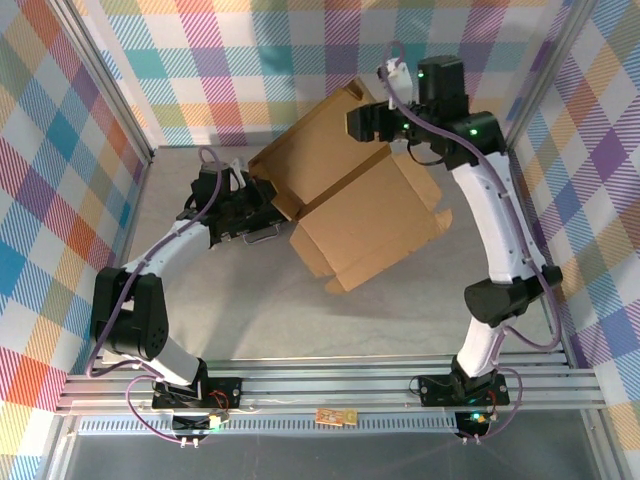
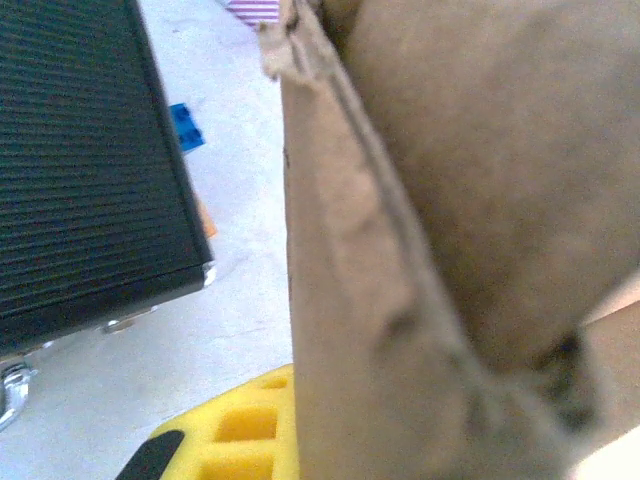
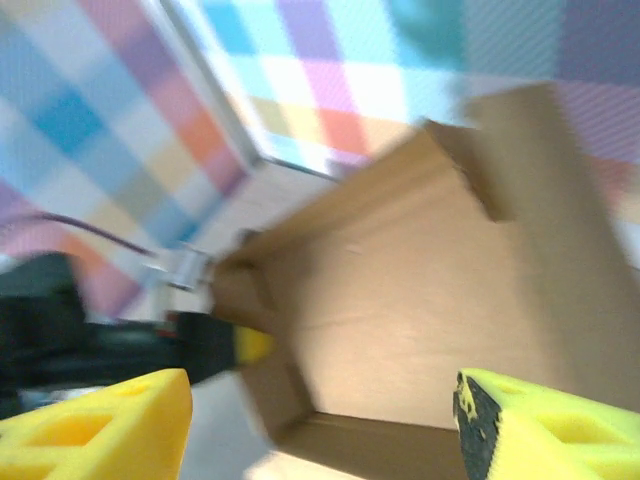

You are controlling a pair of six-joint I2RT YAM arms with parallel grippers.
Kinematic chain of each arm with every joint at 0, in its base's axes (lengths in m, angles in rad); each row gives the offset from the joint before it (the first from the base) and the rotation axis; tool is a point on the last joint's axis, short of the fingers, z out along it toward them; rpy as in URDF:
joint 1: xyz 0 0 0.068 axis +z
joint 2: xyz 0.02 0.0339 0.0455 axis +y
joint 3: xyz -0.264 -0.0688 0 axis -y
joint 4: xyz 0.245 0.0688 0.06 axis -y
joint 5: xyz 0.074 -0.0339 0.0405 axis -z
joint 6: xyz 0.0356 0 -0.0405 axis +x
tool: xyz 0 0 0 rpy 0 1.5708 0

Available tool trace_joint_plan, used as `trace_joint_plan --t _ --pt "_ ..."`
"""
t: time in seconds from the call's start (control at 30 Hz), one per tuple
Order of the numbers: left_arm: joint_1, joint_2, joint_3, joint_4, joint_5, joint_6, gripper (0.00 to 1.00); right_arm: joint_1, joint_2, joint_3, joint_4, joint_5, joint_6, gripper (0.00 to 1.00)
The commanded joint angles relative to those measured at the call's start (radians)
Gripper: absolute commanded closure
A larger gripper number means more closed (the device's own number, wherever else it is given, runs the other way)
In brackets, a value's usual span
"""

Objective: Fold the paper box

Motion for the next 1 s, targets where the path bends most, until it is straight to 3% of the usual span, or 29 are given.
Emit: trace_joint_plan --t 0.0,0.37,0.57,0.7,0.97 --pt "0.008 0.008 -0.014 0.173 0.071 -0.04 1.0 -0.085 -0.053 0.044 0.093 -0.247 0.177 0.32" --pt "0.013 0.062 -0.083 0.403 0.147 -0.114 1.0 -0.408 0.03 0.112 0.269 -0.458 0.528 0.4" --pt "0.013 0.071 -0.09 0.418 0.159 -0.127 1.0 -0.408 0.21 0.244 0.153 -0.668 0.547 0.54" --pt "0.013 0.071 -0.082 0.41 0.175 -0.125 1.0 -0.385 0.229 0.237 0.08 -0.682 0.452 0.52" --pt "0.013 0.071 -0.064 0.378 0.203 -0.123 1.0 -0.358 0.259 0.232 0.058 -0.743 0.409 0.5"
